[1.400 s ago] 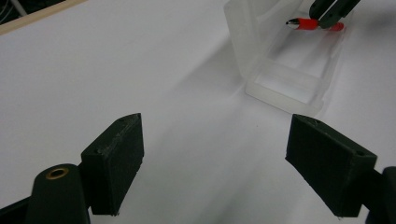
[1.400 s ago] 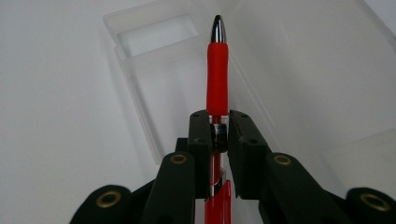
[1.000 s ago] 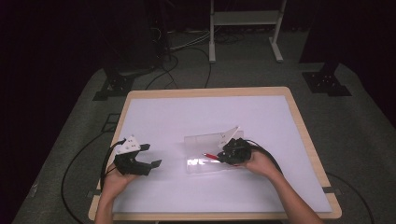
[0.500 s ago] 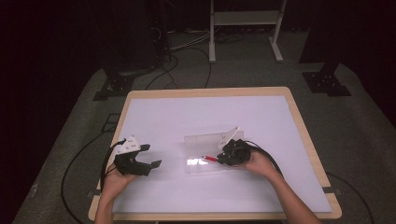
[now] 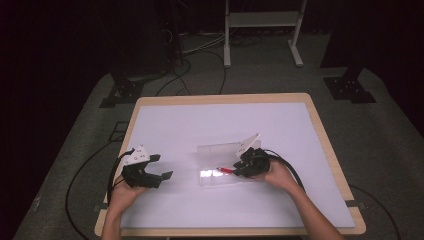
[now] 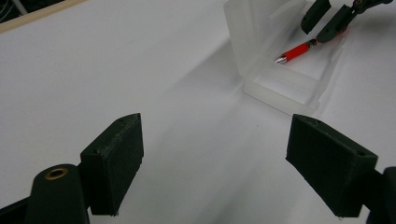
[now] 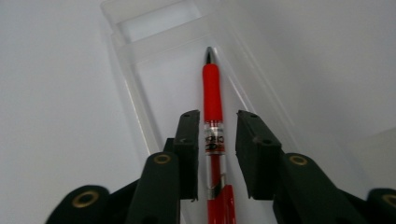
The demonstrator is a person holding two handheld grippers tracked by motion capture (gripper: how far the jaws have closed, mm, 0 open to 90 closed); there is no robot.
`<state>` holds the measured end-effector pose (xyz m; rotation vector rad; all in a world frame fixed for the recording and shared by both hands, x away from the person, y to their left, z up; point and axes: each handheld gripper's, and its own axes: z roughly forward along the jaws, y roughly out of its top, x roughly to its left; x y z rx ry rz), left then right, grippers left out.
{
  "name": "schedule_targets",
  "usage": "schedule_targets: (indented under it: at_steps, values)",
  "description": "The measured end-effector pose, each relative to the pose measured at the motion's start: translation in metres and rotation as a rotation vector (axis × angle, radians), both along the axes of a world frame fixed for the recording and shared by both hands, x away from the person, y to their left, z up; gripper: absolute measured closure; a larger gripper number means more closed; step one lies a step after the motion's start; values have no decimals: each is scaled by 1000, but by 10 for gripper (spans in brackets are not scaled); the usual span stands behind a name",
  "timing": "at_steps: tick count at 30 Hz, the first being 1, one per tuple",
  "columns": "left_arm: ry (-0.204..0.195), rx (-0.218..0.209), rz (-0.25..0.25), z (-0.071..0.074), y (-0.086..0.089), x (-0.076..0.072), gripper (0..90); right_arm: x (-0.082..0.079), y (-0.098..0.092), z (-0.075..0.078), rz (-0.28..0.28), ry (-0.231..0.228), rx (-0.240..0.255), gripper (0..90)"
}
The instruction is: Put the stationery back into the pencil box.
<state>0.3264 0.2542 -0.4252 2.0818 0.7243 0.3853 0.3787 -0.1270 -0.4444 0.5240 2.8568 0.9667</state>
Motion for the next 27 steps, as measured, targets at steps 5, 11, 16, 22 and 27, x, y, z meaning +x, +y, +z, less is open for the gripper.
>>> schedule_targets:
  at_steps: [5,11,16,22,27]
  values:
    - [1,-4,1,0,0,0,182,1,-8,5,-28,-9,38,625]
    - [4,0,-1,0,-2,1,181,0,-19,13,-72,-16,71,588]
    - [6,5,-4,-1,-3,1,174,-3,-27,13,-96,-18,64,569]
    - [11,5,0,-3,-1,1,174,-5,-45,13,-147,-26,65,551]
    - [10,2,2,-3,0,1,174,-4,-54,16,-161,-36,78,553]
